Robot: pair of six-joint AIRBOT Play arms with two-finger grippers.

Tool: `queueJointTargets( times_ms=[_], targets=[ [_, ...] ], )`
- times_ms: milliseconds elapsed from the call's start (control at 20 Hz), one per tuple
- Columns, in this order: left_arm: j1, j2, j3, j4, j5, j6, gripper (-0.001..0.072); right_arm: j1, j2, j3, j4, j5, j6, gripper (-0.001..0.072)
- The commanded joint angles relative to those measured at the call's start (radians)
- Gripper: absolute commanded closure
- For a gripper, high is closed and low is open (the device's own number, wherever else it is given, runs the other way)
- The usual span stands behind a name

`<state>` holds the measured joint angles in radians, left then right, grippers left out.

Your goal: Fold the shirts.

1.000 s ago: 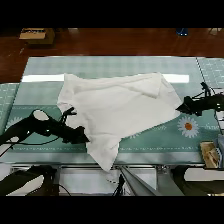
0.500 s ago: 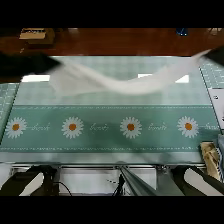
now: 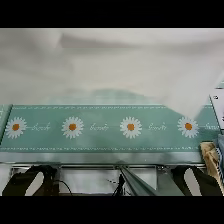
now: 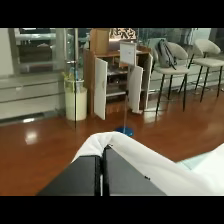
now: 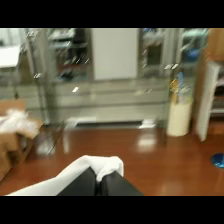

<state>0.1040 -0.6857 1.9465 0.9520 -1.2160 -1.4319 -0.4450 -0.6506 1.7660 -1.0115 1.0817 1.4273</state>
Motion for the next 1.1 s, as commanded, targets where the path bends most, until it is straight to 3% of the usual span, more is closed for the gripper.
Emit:
queueJointTargets(
  times_ms=[0,200,350,500,750,1050],
  targets=[
    [0.004,0.069,0.050,0.101,-0.201,-0.116,0.0690,0.001,0.105,0.030,-0.161,0.116,0.089,0.0679],
    [0.004,0.098,0.057,0.100,-0.283,-0.190,0.0692,0.001,0.122,0.030,-0.234,0.295,0.075,0.0679],
    [0.004,0.058,0.035,0.132,-0.488,-0.250,0.0692,0.007,0.076,0.030,-0.308,0.445,0.032,0.0680],
    [0.003,-0.010,-0.105,0.138,-0.571,-0.211,0.0692,0.142,-0.092,0.027,-0.397,0.698,0.001,0.0680],
    [0.000,-0.163,-0.469,0.137,-0.348,-0.089,0.0690,0.336,-0.475,0.002,-0.525,0.620,0.000,0.0680],
    [-0.001,-0.519,-0.597,0.125,0.020,0.030,0.0689,0.342,-0.867,0.002,-0.420,0.312,0.012,0.0679]
  ],
)
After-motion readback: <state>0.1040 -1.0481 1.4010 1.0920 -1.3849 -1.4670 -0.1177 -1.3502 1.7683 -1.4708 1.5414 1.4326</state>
